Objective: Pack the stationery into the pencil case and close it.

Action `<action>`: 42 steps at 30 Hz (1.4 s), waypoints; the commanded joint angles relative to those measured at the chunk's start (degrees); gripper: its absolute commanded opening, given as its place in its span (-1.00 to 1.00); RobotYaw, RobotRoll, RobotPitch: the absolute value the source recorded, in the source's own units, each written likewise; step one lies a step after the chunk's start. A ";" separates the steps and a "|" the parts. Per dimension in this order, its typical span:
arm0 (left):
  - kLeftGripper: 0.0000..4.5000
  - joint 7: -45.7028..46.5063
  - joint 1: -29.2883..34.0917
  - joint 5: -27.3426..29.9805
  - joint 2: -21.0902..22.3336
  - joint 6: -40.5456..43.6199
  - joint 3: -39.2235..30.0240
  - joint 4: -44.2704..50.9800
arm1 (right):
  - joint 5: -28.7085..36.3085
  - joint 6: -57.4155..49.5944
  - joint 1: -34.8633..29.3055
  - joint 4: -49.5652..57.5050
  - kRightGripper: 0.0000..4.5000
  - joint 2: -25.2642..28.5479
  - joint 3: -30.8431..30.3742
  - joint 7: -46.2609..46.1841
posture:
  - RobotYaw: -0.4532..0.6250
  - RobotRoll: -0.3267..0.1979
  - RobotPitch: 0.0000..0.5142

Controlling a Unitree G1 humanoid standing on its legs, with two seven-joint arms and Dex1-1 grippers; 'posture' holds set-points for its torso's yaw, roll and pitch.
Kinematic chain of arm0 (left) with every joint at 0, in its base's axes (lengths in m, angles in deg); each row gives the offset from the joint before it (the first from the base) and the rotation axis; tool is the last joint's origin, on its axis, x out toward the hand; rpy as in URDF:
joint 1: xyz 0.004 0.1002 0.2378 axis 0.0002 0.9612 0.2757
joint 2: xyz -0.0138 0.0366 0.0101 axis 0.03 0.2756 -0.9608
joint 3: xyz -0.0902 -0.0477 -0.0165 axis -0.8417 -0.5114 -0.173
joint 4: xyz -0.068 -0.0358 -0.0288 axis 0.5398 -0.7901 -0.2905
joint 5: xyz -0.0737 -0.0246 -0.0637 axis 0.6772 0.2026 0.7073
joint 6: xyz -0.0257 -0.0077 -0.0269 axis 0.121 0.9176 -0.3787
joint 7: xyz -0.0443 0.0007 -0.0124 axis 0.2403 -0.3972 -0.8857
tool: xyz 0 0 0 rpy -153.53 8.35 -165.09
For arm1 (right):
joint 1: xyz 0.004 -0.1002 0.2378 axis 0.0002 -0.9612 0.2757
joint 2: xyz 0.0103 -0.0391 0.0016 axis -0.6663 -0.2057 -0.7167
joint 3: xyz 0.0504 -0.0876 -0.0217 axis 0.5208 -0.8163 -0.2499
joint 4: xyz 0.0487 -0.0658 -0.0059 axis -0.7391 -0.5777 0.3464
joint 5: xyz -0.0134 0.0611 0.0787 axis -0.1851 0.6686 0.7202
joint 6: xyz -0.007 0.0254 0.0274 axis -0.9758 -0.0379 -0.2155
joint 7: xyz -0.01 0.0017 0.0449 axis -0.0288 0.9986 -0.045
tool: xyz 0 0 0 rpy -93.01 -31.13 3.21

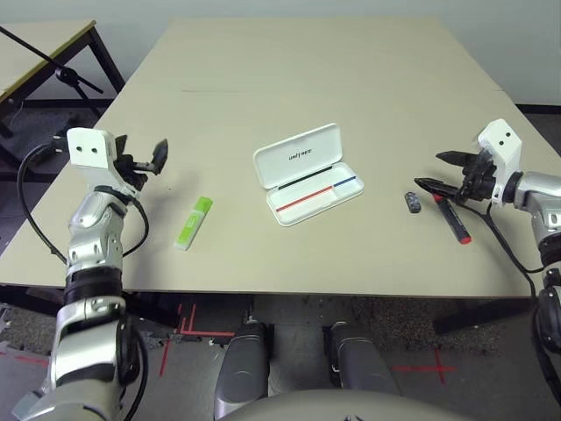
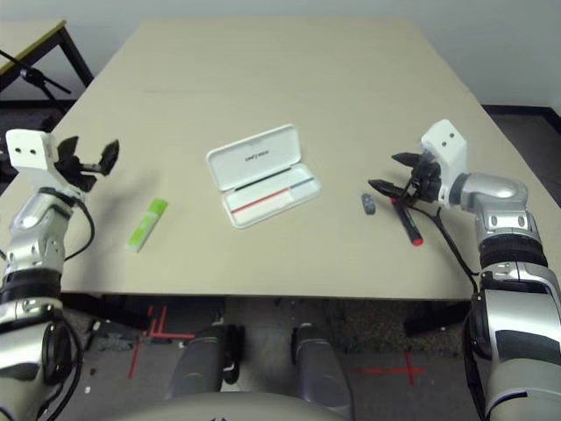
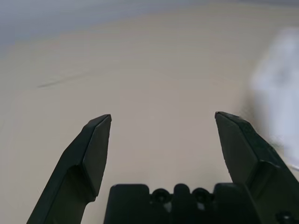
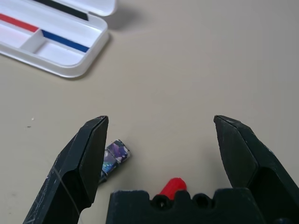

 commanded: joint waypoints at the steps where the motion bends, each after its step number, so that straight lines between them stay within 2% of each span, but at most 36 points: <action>1: 0.98 -5.61 3.44 3.26 2.94 7.13 3.79 10.81 | -0.82 -0.20 -0.93 1.13 1.00 -0.05 -0.93 0.17 | -0.06 0.25 -0.63; 6: 0.98 -10.14 6.10 6.08 6.50 15.51 8.51 20.90 | -0.99 -0.12 -1.34 1.83 1.00 -0.89 -1.77 0.36 | -0.05 0.25 -0.63; 11: 0.98 -12.31 4.22 1.63 10.75 20.34 16.68 25.48 | -1.16 -0.28 -1.05 2.07 1.00 -1.55 -2.18 0.60 | -0.04 0.25 -0.62; 14: 0.98 -10.79 0.56 0.86 8.63 23.40 19.90 24.99 | -1.34 -0.06 -0.86 1.98 1.00 -1.98 -2.58 0.44 | -0.04 0.25 -0.62; 25: 0.98 -10.18 -8.45 -8.47 4.01 25.77 30.28 17.25 | -1.75 0.60 -0.54 2.07 1.00 -2.81 -3.20 -0.60 | -0.07 0.25 -0.64; 31: 0.98 -9.86 -12.46 -11.92 0.92 26.52 33.25 12.70 | -1.96 1.25 -0.76 2.11 1.00 -3.04 -3.15 -2.08 | -0.08 0.25 -0.65; 42: 0.98 -10.76 -13.89 -15.20 -2.05 27.14 35.97 8.65 | -2.04 2.20 -0.98 1.80 1.00 -2.97 -2.94 -3.49 | -0.11 0.25 -0.68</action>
